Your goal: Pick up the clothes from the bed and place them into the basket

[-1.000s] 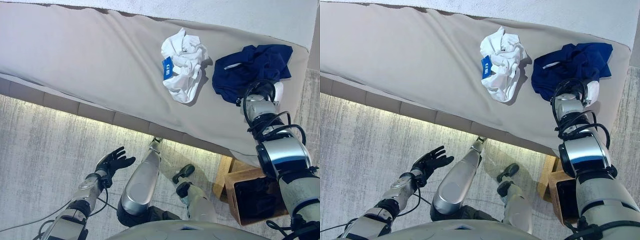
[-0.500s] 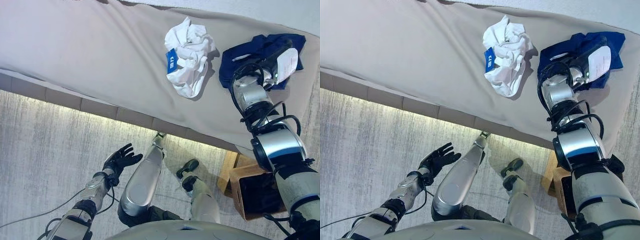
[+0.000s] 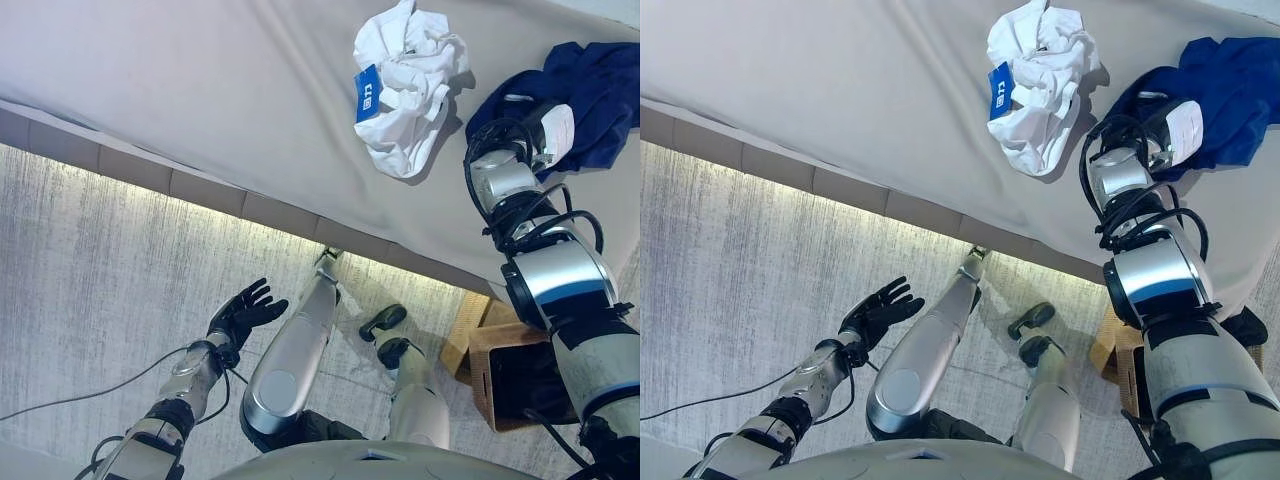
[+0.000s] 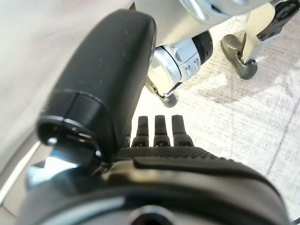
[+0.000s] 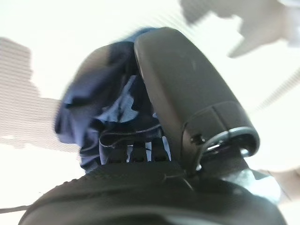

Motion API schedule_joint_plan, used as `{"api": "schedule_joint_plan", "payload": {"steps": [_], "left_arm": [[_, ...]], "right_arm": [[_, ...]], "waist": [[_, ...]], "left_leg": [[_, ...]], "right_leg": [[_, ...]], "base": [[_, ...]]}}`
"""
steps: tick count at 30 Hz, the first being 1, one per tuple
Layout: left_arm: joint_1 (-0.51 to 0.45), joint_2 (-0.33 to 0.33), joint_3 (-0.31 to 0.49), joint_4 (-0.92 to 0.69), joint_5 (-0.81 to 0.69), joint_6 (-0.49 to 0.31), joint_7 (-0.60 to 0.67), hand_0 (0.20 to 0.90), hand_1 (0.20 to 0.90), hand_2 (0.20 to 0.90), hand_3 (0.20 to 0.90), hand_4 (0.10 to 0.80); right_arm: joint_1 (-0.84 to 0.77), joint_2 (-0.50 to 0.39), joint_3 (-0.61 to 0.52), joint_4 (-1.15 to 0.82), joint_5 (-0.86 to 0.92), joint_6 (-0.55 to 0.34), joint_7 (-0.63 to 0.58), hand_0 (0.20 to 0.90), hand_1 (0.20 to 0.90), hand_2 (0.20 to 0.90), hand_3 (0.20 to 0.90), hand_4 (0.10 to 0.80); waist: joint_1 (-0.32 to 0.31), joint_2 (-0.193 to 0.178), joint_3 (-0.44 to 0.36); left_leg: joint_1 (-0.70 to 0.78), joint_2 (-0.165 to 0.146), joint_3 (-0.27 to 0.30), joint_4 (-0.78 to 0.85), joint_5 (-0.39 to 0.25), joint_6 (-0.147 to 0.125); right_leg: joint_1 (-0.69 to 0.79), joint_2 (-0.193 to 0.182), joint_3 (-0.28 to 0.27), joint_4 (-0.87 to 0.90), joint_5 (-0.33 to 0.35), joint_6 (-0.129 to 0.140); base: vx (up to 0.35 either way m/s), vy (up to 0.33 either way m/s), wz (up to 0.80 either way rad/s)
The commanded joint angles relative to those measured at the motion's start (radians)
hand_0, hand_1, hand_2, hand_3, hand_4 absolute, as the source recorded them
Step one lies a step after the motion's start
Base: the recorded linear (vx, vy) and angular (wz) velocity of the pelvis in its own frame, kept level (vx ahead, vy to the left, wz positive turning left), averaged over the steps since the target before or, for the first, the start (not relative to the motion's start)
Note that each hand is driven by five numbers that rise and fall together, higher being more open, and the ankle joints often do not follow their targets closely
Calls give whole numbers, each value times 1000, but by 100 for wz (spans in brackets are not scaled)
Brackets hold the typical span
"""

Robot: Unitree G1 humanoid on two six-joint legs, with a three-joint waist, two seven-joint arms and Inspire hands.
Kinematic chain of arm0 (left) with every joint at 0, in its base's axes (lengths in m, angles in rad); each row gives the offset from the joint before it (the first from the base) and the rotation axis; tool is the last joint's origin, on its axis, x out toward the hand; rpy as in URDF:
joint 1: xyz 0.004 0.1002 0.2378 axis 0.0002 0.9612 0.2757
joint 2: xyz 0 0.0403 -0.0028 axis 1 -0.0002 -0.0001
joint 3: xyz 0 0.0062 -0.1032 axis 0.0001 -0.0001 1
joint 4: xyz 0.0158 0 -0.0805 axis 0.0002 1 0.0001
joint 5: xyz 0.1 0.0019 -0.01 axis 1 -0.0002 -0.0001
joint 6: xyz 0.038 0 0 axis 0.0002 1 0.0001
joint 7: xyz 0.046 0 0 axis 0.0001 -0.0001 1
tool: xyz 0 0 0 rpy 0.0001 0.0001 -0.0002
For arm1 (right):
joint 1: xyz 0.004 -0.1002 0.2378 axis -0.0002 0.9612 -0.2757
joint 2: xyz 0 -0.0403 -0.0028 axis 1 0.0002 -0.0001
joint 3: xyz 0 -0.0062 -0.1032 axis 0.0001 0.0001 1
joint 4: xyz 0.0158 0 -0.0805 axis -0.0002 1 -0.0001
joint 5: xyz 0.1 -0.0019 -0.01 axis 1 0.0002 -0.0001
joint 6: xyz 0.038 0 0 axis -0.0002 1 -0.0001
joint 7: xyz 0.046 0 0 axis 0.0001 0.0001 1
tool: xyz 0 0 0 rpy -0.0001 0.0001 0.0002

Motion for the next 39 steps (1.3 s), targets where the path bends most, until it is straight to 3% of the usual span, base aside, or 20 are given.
{"api": "schedule_joint_plan", "payload": {"steps": [1,3,4,5,8,11,15,18,22,25,28,33,39], "left_arm": [[89,56,1,-23,-43,-32,-48,900,900,900,900,800],[93,62,5,-30,-46,-31,-50,900,900,900,900,800],[98,72,6,-38,-53,-28,-49,900,900,900,900,800],[103,77,6,-40,-58,-27,-46,900,900,900,900,800],[116,90,13,-36,-67,-23,-47,900,900,900,900,800],[134,100,38,-16,-55,-29,-52,900,900,900,900,800],[151,117,74,11,-45,-44,-66,900,900,900,900,800],[160,132,89,11,-35,-49,-50,900,900,900,900,800],[148,144,124,19,11,-51,-26,900,900,900,900,800],[150,141,139,12,60,-18,5,900,900,900,900,800],[158,118,147,30,127,21,34,900,900,900,900,800],[170,76,172,95,208,61,55,900,900,900,900,800],[161,21,174,167,308,114,72,900,900,900,900,800]], "right_arm": [[-59,-153,107,4,-167,120,116,900,900,900,900,800],[-69,-171,132,18,-225,121,169,900,900,900,900,800],[-84,-193,179,31,-287,121,211,735,735,735,708,608],[-91,-198,199,33,-314,105,214,300,300,300,200,100],[-109,-198,222,8,-303,51,127,300,300,300,200,100],[-136,-182,215,-79,-303,-127,-49,300,300,300,200,100],[-148,-201,225,-239,-383,-122,-75,300,300,300,200,100],[-137,-258,239,-335,-350,-160,-99,300,300,300,200,100],[-49,-342,100,-509,-347,-257,-139,300,300,300,200,100],[67,-414,-10,-673,-370,-265,-146,300,300,300,200,100],[235,-469,-166,-864,-387,-262,-147,300,300,300,200,100],[464,-477,-366,-1067,-401,-276,-182,300,300,300,200,100],[679,-460,-539,-1173,-354,-323,-152,300,300,300,200,100]], "waist": [[40,38,-18],[42,37,-18],[45,35,-18],[44,34,-18],[41,29,-18],[28,9,-18],[4,-29,-18],[-20,-64,-18],[-62,-98,-18],[-106,-113,-76],[-173,-107,-158],[-259,-81,-260],[-357,-36,-366]], "left_leg": [[-28,-8,55,51,-147,71],[-53,-7,54,61,-144,73],[-94,-3,51,78,-141,74],[-115,0,50,89,-140,74],[-148,10,52,108,-142,73],[-156,21,60,136,-160,74],[-107,36,77,132,-175,68],[-17,48,92,96,-180,66],[164,56,125,9,-185,65],[275,59,148,-71,-185,61],[381,62,184,-162,-156,60],[526,71,236,-276,-145,56],[648,79,304,-371,-120,42]], "right_leg": [[-80,31,-60,120,9,-47],[-104,29,-64,136,6,-47],[-141,27,-73,153,2,-44],[-162,25,-76,160,4,-40],[-190,29,-75,154,13,-30],[-181,46,-61,130,30,-19],[-116,78,-28,54,60,-10],[-20,101,13,-38,90,-5],[132,116,80,-142,126,7],[220,133,125,-225,130,9],[281,143,149,-292,149,4],[361,162,191,-351,144,12],[421,177,230,-402,148,4]], "base": [[-65,8,12],[-48,-9,6],[-59,-20,7],[-81,-26,9],[-58,-13,-4],[-70,-27,-18],[-67,-49,-45],[-23,-100,-42],[13,-153,-34],[81,-145,-18],[34,-36,-22],[95,-33,-12],[54,-44,-31]]}}
